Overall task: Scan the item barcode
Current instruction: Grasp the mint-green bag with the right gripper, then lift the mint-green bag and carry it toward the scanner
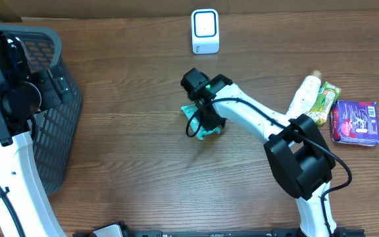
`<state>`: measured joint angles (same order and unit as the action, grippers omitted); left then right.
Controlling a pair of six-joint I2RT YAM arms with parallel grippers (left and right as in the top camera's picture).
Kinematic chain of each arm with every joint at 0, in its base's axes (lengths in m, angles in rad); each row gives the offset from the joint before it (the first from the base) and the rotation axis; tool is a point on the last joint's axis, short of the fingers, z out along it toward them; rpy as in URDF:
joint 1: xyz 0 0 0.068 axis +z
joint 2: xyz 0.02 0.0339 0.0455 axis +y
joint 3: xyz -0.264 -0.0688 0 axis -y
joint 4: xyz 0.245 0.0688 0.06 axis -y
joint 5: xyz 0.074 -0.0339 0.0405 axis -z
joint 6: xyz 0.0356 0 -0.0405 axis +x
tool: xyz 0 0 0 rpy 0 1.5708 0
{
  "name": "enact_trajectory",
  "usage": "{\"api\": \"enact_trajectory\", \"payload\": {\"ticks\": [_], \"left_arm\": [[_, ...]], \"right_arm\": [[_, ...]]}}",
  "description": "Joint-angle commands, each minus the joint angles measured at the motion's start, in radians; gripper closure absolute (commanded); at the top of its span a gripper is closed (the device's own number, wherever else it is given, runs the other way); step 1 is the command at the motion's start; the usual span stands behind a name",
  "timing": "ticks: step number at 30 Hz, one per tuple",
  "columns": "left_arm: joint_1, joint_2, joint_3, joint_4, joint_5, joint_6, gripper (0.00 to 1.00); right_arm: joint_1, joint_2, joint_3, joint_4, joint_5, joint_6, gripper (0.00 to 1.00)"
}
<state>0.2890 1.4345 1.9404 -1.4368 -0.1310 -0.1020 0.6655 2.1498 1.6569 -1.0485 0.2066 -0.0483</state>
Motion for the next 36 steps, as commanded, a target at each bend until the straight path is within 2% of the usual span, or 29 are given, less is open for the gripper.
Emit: {"api": "enact_trajectory", "payload": {"ticks": [1, 5, 9, 10, 15, 17, 19, 22, 28, 31, 36], "left_arm": [[0.003, 0.002, 0.017, 0.001, 0.005, -0.010, 0.00], [0.003, 0.002, 0.016, 0.001, 0.005, -0.010, 0.01], [0.003, 0.002, 0.017, 0.001, 0.005, -0.010, 0.00], [0.003, 0.002, 0.016, 0.001, 0.005, -0.010, 0.00], [0.003, 0.002, 0.016, 0.001, 0.005, -0.010, 0.00], [0.003, 0.002, 0.017, 0.001, 0.005, -0.010, 0.01], [0.003, 0.002, 0.016, 0.001, 0.005, -0.010, 0.00], [0.003, 0.002, 0.017, 0.001, 0.005, -0.010, 0.00], [0.003, 0.002, 0.016, 0.001, 0.005, -0.010, 0.00], [0.003, 0.002, 0.017, 0.001, 0.005, -0.010, 0.00], [0.003, 0.002, 0.016, 0.001, 0.005, -0.010, 0.00]], "right_arm": [[-0.053, -0.039, 0.036, -0.004, 0.110, -0.057, 0.37], [-0.110, -0.076, 0.073, -0.013, -0.121, 0.018, 0.31], [-0.172, -0.124, 0.082, 0.045, -0.512, 0.096, 0.30], [-0.179, -0.125, 0.082, 0.058, -0.555, 0.129, 0.30], [-0.193, -0.124, 0.037, 0.052, -0.497, 0.401, 0.27], [-0.203, -0.124, 0.013, 0.040, -0.525, 0.420, 0.23], [-0.214, -0.124, -0.021, 0.033, -0.576, 0.414, 0.12], [-0.228, -0.124, -0.090, 0.043, -0.647, 0.389, 0.09], [-0.237, -0.124, -0.238, 0.205, -0.768, 0.436, 0.09], [-0.235, -0.124, -0.275, 0.287, -0.770, 0.512, 0.14], [-0.227, -0.122, -0.343, 0.436, -0.770, 0.675, 0.16]]}}
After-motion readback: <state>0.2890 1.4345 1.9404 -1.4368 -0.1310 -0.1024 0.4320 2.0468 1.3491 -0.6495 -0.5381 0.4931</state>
